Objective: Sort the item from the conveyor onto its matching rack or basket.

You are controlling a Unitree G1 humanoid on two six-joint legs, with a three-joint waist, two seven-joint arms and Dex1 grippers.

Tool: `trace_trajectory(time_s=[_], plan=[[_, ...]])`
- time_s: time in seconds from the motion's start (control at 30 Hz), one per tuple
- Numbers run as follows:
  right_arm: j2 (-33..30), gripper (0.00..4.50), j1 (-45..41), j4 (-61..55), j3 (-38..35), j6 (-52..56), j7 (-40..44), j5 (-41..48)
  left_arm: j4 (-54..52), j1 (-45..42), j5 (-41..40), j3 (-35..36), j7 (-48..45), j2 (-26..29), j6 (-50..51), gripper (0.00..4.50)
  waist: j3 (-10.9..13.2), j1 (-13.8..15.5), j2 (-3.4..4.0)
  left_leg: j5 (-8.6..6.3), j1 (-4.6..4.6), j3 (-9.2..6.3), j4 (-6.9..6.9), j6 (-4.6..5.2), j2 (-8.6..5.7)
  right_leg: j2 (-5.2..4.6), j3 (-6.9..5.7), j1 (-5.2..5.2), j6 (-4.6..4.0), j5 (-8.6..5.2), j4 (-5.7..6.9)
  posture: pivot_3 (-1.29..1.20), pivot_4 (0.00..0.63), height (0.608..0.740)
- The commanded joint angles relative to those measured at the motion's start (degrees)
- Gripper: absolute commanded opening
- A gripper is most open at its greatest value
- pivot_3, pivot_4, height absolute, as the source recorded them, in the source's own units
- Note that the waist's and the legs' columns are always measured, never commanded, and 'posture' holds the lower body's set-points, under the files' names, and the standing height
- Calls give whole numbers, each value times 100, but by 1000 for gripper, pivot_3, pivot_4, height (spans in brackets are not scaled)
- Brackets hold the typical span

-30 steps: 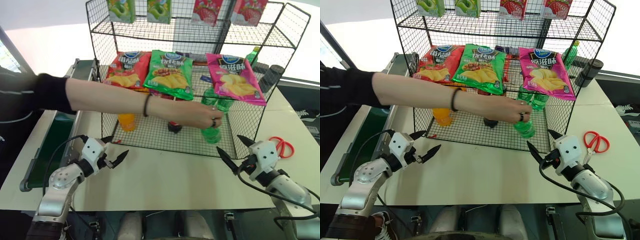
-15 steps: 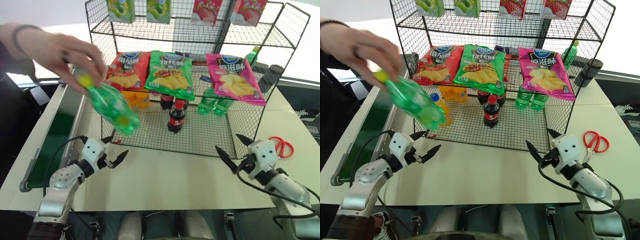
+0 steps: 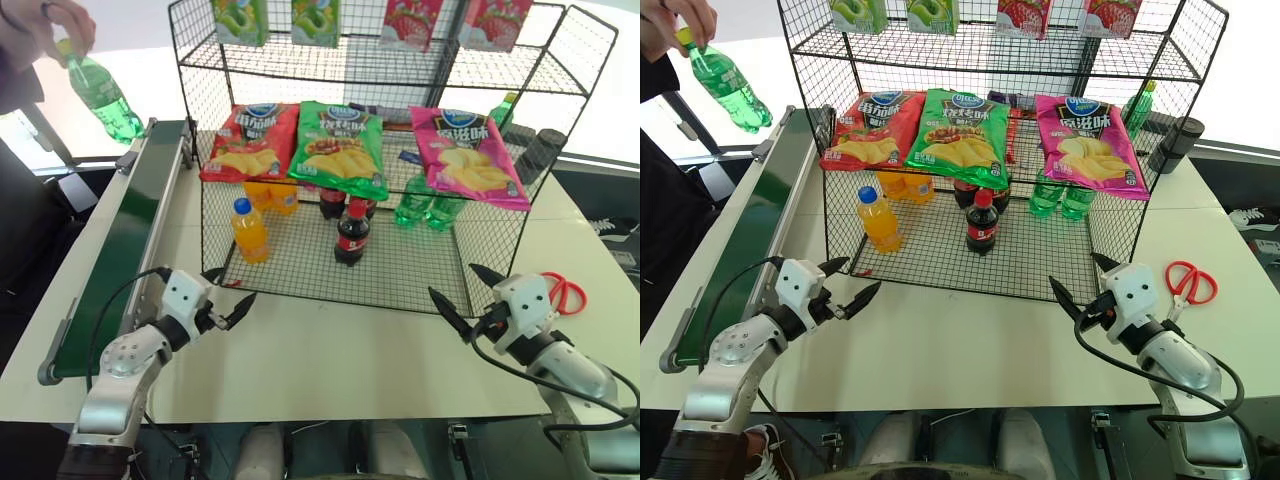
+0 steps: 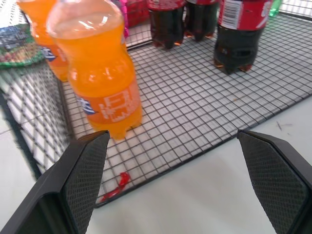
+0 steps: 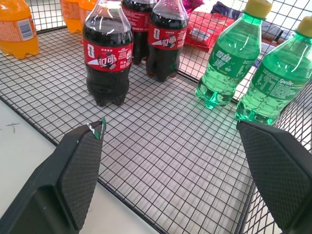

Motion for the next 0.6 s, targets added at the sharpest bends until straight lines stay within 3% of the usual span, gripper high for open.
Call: trace_trajectory(time_s=[0.03,0.13,0.4,0.6], plan=[[-80,4471,-213,-174,63,-35,56,24,-212,-99,-377,583,216,-21,154,4500,0,-1,0,0,0,0,0,0,0,1,0,0,0,0,0,0,150,740],[-71,4471,-426,-262,261,86,100,42,-58,-364,-723,1172,706,-210,320,4500,1,4,-3,0,0,-1,1,0,0,1,0,0,0,0,1,0,150,740],[-13,4471,-1004,-852,1068,717,221,188,897,-729,-557,2253,1834,-291,77,4500,0,-4,-7,0,0,-1,1,0,-1,9,-1,0,2,1,0,0,150,740],[287,4471,-1068,-1282,1912,988,138,146,1168,-600,-424,2332,1937,-217,-46,4500,-8,16,-26,0,-2,-4,1,0,0,7,-5,-1,2,1,1,0,150,740]])
